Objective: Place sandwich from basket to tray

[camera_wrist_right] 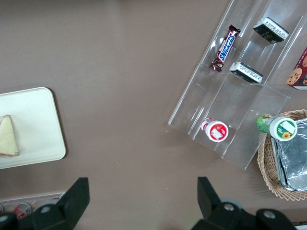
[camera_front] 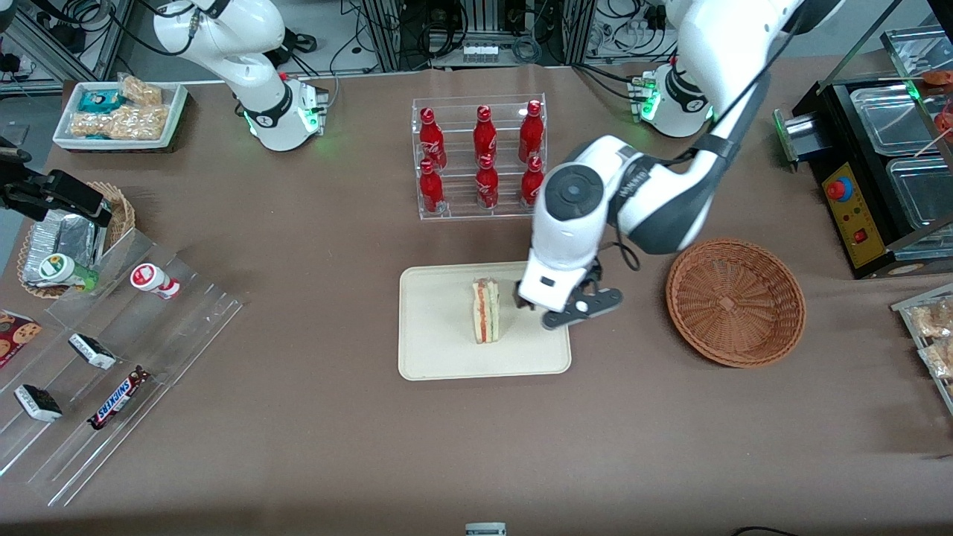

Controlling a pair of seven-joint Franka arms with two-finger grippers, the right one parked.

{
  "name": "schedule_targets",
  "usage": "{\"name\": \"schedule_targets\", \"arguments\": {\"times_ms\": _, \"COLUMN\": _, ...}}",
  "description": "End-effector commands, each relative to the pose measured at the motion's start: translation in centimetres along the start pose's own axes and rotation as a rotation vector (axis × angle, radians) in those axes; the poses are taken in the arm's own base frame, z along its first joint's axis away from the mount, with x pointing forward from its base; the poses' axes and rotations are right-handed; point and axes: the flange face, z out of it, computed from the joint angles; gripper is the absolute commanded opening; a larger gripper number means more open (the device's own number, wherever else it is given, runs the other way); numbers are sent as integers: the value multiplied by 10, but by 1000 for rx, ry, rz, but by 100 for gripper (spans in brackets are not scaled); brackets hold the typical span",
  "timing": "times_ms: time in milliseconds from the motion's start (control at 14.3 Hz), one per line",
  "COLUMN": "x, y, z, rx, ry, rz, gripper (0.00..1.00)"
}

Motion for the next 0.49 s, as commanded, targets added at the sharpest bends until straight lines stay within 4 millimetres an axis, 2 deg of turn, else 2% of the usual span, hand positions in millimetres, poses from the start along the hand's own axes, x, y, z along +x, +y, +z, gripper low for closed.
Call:
{"name": "schedule_targets", "arguments": {"times_ms": 0, "x": 19, "y": -58, "z": -15, "rx": 44, "ry": 7, "rz": 31, "gripper": 100}}
{"name": "schedule_targets", "arguments": {"times_ms": 210, "x": 43, "y": -103, "z": -27, "rx": 69, "ry": -15, "rz": 25, "gripper": 100}}
{"name": "schedule_targets", "arguments": {"times_ms": 420, "x": 45, "y": -132, "z": -40, "rx": 93, "ry": -46, "rz": 71, "gripper": 100}}
